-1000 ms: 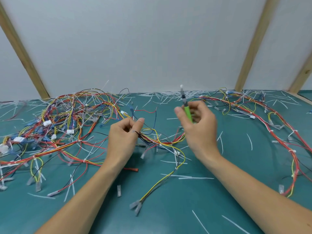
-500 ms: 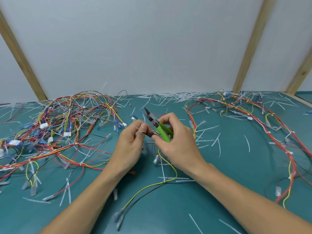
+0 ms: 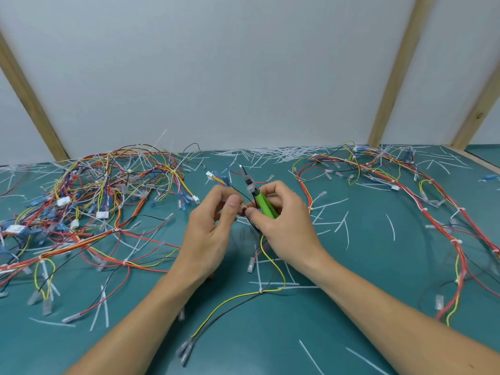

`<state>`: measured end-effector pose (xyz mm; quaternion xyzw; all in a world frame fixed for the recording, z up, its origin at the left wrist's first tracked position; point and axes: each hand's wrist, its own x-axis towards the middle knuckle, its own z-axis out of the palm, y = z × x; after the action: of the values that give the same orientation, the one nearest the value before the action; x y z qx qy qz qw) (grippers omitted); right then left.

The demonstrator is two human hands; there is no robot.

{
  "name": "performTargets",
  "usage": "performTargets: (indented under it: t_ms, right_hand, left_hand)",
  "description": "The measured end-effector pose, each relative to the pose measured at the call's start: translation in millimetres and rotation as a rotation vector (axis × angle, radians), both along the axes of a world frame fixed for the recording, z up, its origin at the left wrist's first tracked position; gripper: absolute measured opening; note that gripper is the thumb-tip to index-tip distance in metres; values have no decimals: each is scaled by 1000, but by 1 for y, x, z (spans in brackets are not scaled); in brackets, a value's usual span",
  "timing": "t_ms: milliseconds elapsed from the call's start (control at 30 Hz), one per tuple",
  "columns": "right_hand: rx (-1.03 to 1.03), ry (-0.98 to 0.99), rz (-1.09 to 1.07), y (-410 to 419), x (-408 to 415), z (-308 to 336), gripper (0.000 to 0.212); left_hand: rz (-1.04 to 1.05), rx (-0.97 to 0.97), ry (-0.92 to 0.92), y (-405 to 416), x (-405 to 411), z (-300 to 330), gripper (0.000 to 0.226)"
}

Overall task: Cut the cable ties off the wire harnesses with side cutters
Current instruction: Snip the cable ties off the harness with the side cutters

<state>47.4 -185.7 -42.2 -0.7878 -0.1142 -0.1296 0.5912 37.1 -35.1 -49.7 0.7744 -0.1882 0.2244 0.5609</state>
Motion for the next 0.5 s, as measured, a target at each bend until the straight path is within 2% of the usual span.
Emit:
performTargets:
  t_ms: [167, 233, 333, 500]
  right_hand:
    - [202, 127, 39, -6, 6, 6, 21]
    - [267, 171, 81, -10, 9, 7, 20]
    - [309, 221, 169, -13, 10, 9, 20]
    - [314, 280, 253, -16, 11, 10, 22]
  left_hand:
    - [72, -103, 63, 5, 0, 3, 28]
    - [89, -94, 192, 6, 2, 2, 32]
    - [-10, -249, 379, 4, 2, 5, 26]
    - [-147, -418, 530, 4, 3, 7, 25]
